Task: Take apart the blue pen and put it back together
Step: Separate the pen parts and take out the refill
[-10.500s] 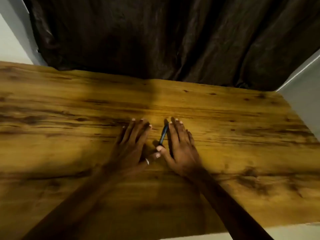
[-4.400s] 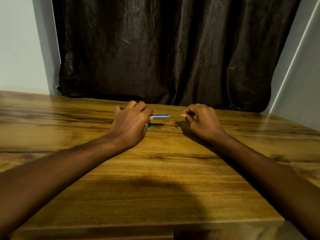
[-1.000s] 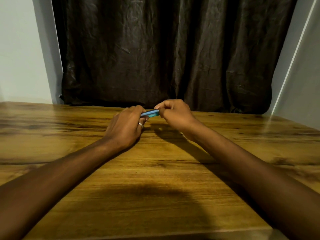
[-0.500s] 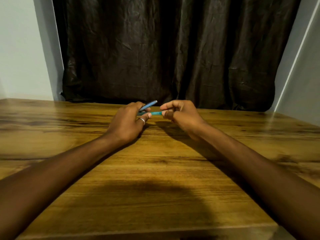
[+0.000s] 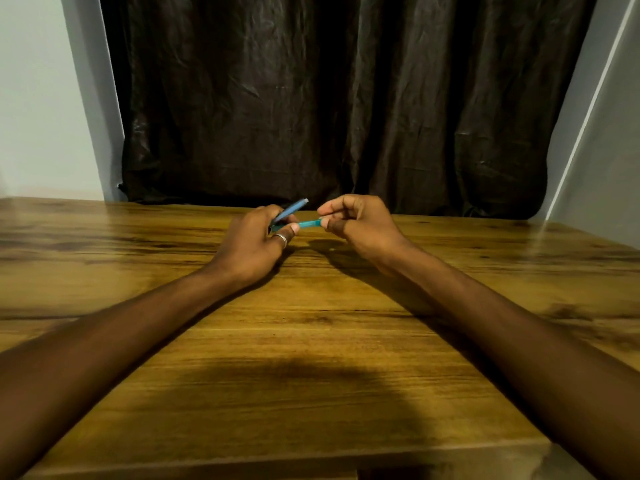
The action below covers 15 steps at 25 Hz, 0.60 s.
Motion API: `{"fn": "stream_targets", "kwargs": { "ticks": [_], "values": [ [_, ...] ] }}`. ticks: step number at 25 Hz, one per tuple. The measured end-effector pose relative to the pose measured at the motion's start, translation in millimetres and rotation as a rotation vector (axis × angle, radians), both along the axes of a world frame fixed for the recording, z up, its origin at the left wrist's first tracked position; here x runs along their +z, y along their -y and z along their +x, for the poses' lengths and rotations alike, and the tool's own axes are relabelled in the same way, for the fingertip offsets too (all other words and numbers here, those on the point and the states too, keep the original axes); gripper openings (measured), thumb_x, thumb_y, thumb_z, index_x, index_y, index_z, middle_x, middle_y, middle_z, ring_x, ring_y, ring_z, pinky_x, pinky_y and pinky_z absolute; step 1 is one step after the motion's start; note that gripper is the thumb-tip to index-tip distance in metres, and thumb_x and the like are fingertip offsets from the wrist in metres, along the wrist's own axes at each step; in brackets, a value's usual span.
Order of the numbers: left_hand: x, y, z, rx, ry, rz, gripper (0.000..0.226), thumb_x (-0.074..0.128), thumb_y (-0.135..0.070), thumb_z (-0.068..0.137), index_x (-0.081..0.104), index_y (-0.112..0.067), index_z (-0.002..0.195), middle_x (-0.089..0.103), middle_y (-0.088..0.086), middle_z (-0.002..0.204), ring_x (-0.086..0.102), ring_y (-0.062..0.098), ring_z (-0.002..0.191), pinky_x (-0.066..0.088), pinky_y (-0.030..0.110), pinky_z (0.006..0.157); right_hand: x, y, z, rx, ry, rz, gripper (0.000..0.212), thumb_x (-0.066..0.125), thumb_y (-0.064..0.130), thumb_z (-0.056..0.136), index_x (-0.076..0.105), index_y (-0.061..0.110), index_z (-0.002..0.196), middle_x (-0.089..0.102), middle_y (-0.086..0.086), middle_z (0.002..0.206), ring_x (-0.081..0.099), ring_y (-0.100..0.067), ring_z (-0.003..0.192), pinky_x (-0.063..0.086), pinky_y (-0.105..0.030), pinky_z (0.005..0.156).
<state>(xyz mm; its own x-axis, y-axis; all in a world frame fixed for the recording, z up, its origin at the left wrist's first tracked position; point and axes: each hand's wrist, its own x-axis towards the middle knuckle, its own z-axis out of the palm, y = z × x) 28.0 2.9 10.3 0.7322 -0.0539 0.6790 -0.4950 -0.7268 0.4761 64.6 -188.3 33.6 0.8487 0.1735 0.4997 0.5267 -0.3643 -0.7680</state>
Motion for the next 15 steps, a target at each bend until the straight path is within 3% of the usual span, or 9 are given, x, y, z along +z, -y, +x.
{"fn": "stream_targets", "kwargs": {
  "ticks": [5, 9, 11, 15],
  "values": [
    [0.4, 0.4, -1.1, 0.000, -0.012, -0.002, 0.012, 0.062, -0.026, 0.099, 0.067, -0.023, 0.109, 0.058, -0.014, 0.082, 0.055, 0.000, 0.069, 0.034, 0.008, 0.053, 1.6, -0.6, -3.2, -0.037, 0.025, -0.037, 0.016, 0.072, 0.005, 0.089, 0.074, 0.014, 0.102, 0.074, -0.003, 0.093, 0.071, -0.018, 0.095, 0.059, -0.038, 0.091],
    [-0.2, -2.4, 0.9, 0.024, -0.030, -0.066, 0.015, 0.061, -0.024, 0.100, 0.067, -0.019, 0.111, 0.061, -0.008, 0.089, 0.055, 0.001, 0.073, 0.035, 0.010, 0.056, 6.1, 16.5, 0.7, -0.160, 0.130, -0.092, 0.017, 0.070, 0.009, 0.092, 0.074, 0.016, 0.107, 0.073, 0.002, 0.092, 0.069, -0.012, 0.091, 0.057, -0.030, 0.088],
    [-0.3, -1.8, 1.3, 0.035, -0.018, -0.070, 0.018, 0.060, -0.024, 0.100, 0.067, -0.016, 0.114, 0.064, -0.001, 0.097, 0.057, 0.004, 0.079, 0.037, 0.013, 0.060, 4.3, 22.0, -0.6, -0.167, 0.230, -0.261, 0.024, 0.069, 0.009, 0.092, 0.070, 0.015, 0.115, 0.071, 0.005, 0.093, 0.066, -0.006, 0.089, 0.056, -0.029, 0.088],
    [-1.1, -1.3, 2.6, 0.073, 0.016, -0.094, 0.021, 0.059, -0.023, 0.101, 0.066, -0.012, 0.117, 0.067, 0.008, 0.109, 0.063, 0.018, 0.097, 0.045, 0.026, 0.072, -6.7, 8.5, -7.6, -0.079, 0.394, -0.734, 0.059, 0.070, 0.015, 0.086, 0.043, 0.021, 0.139, 0.068, 0.002, 0.100, 0.066, -0.018, 0.089, 0.057, -0.040, 0.075]
  ]
}}
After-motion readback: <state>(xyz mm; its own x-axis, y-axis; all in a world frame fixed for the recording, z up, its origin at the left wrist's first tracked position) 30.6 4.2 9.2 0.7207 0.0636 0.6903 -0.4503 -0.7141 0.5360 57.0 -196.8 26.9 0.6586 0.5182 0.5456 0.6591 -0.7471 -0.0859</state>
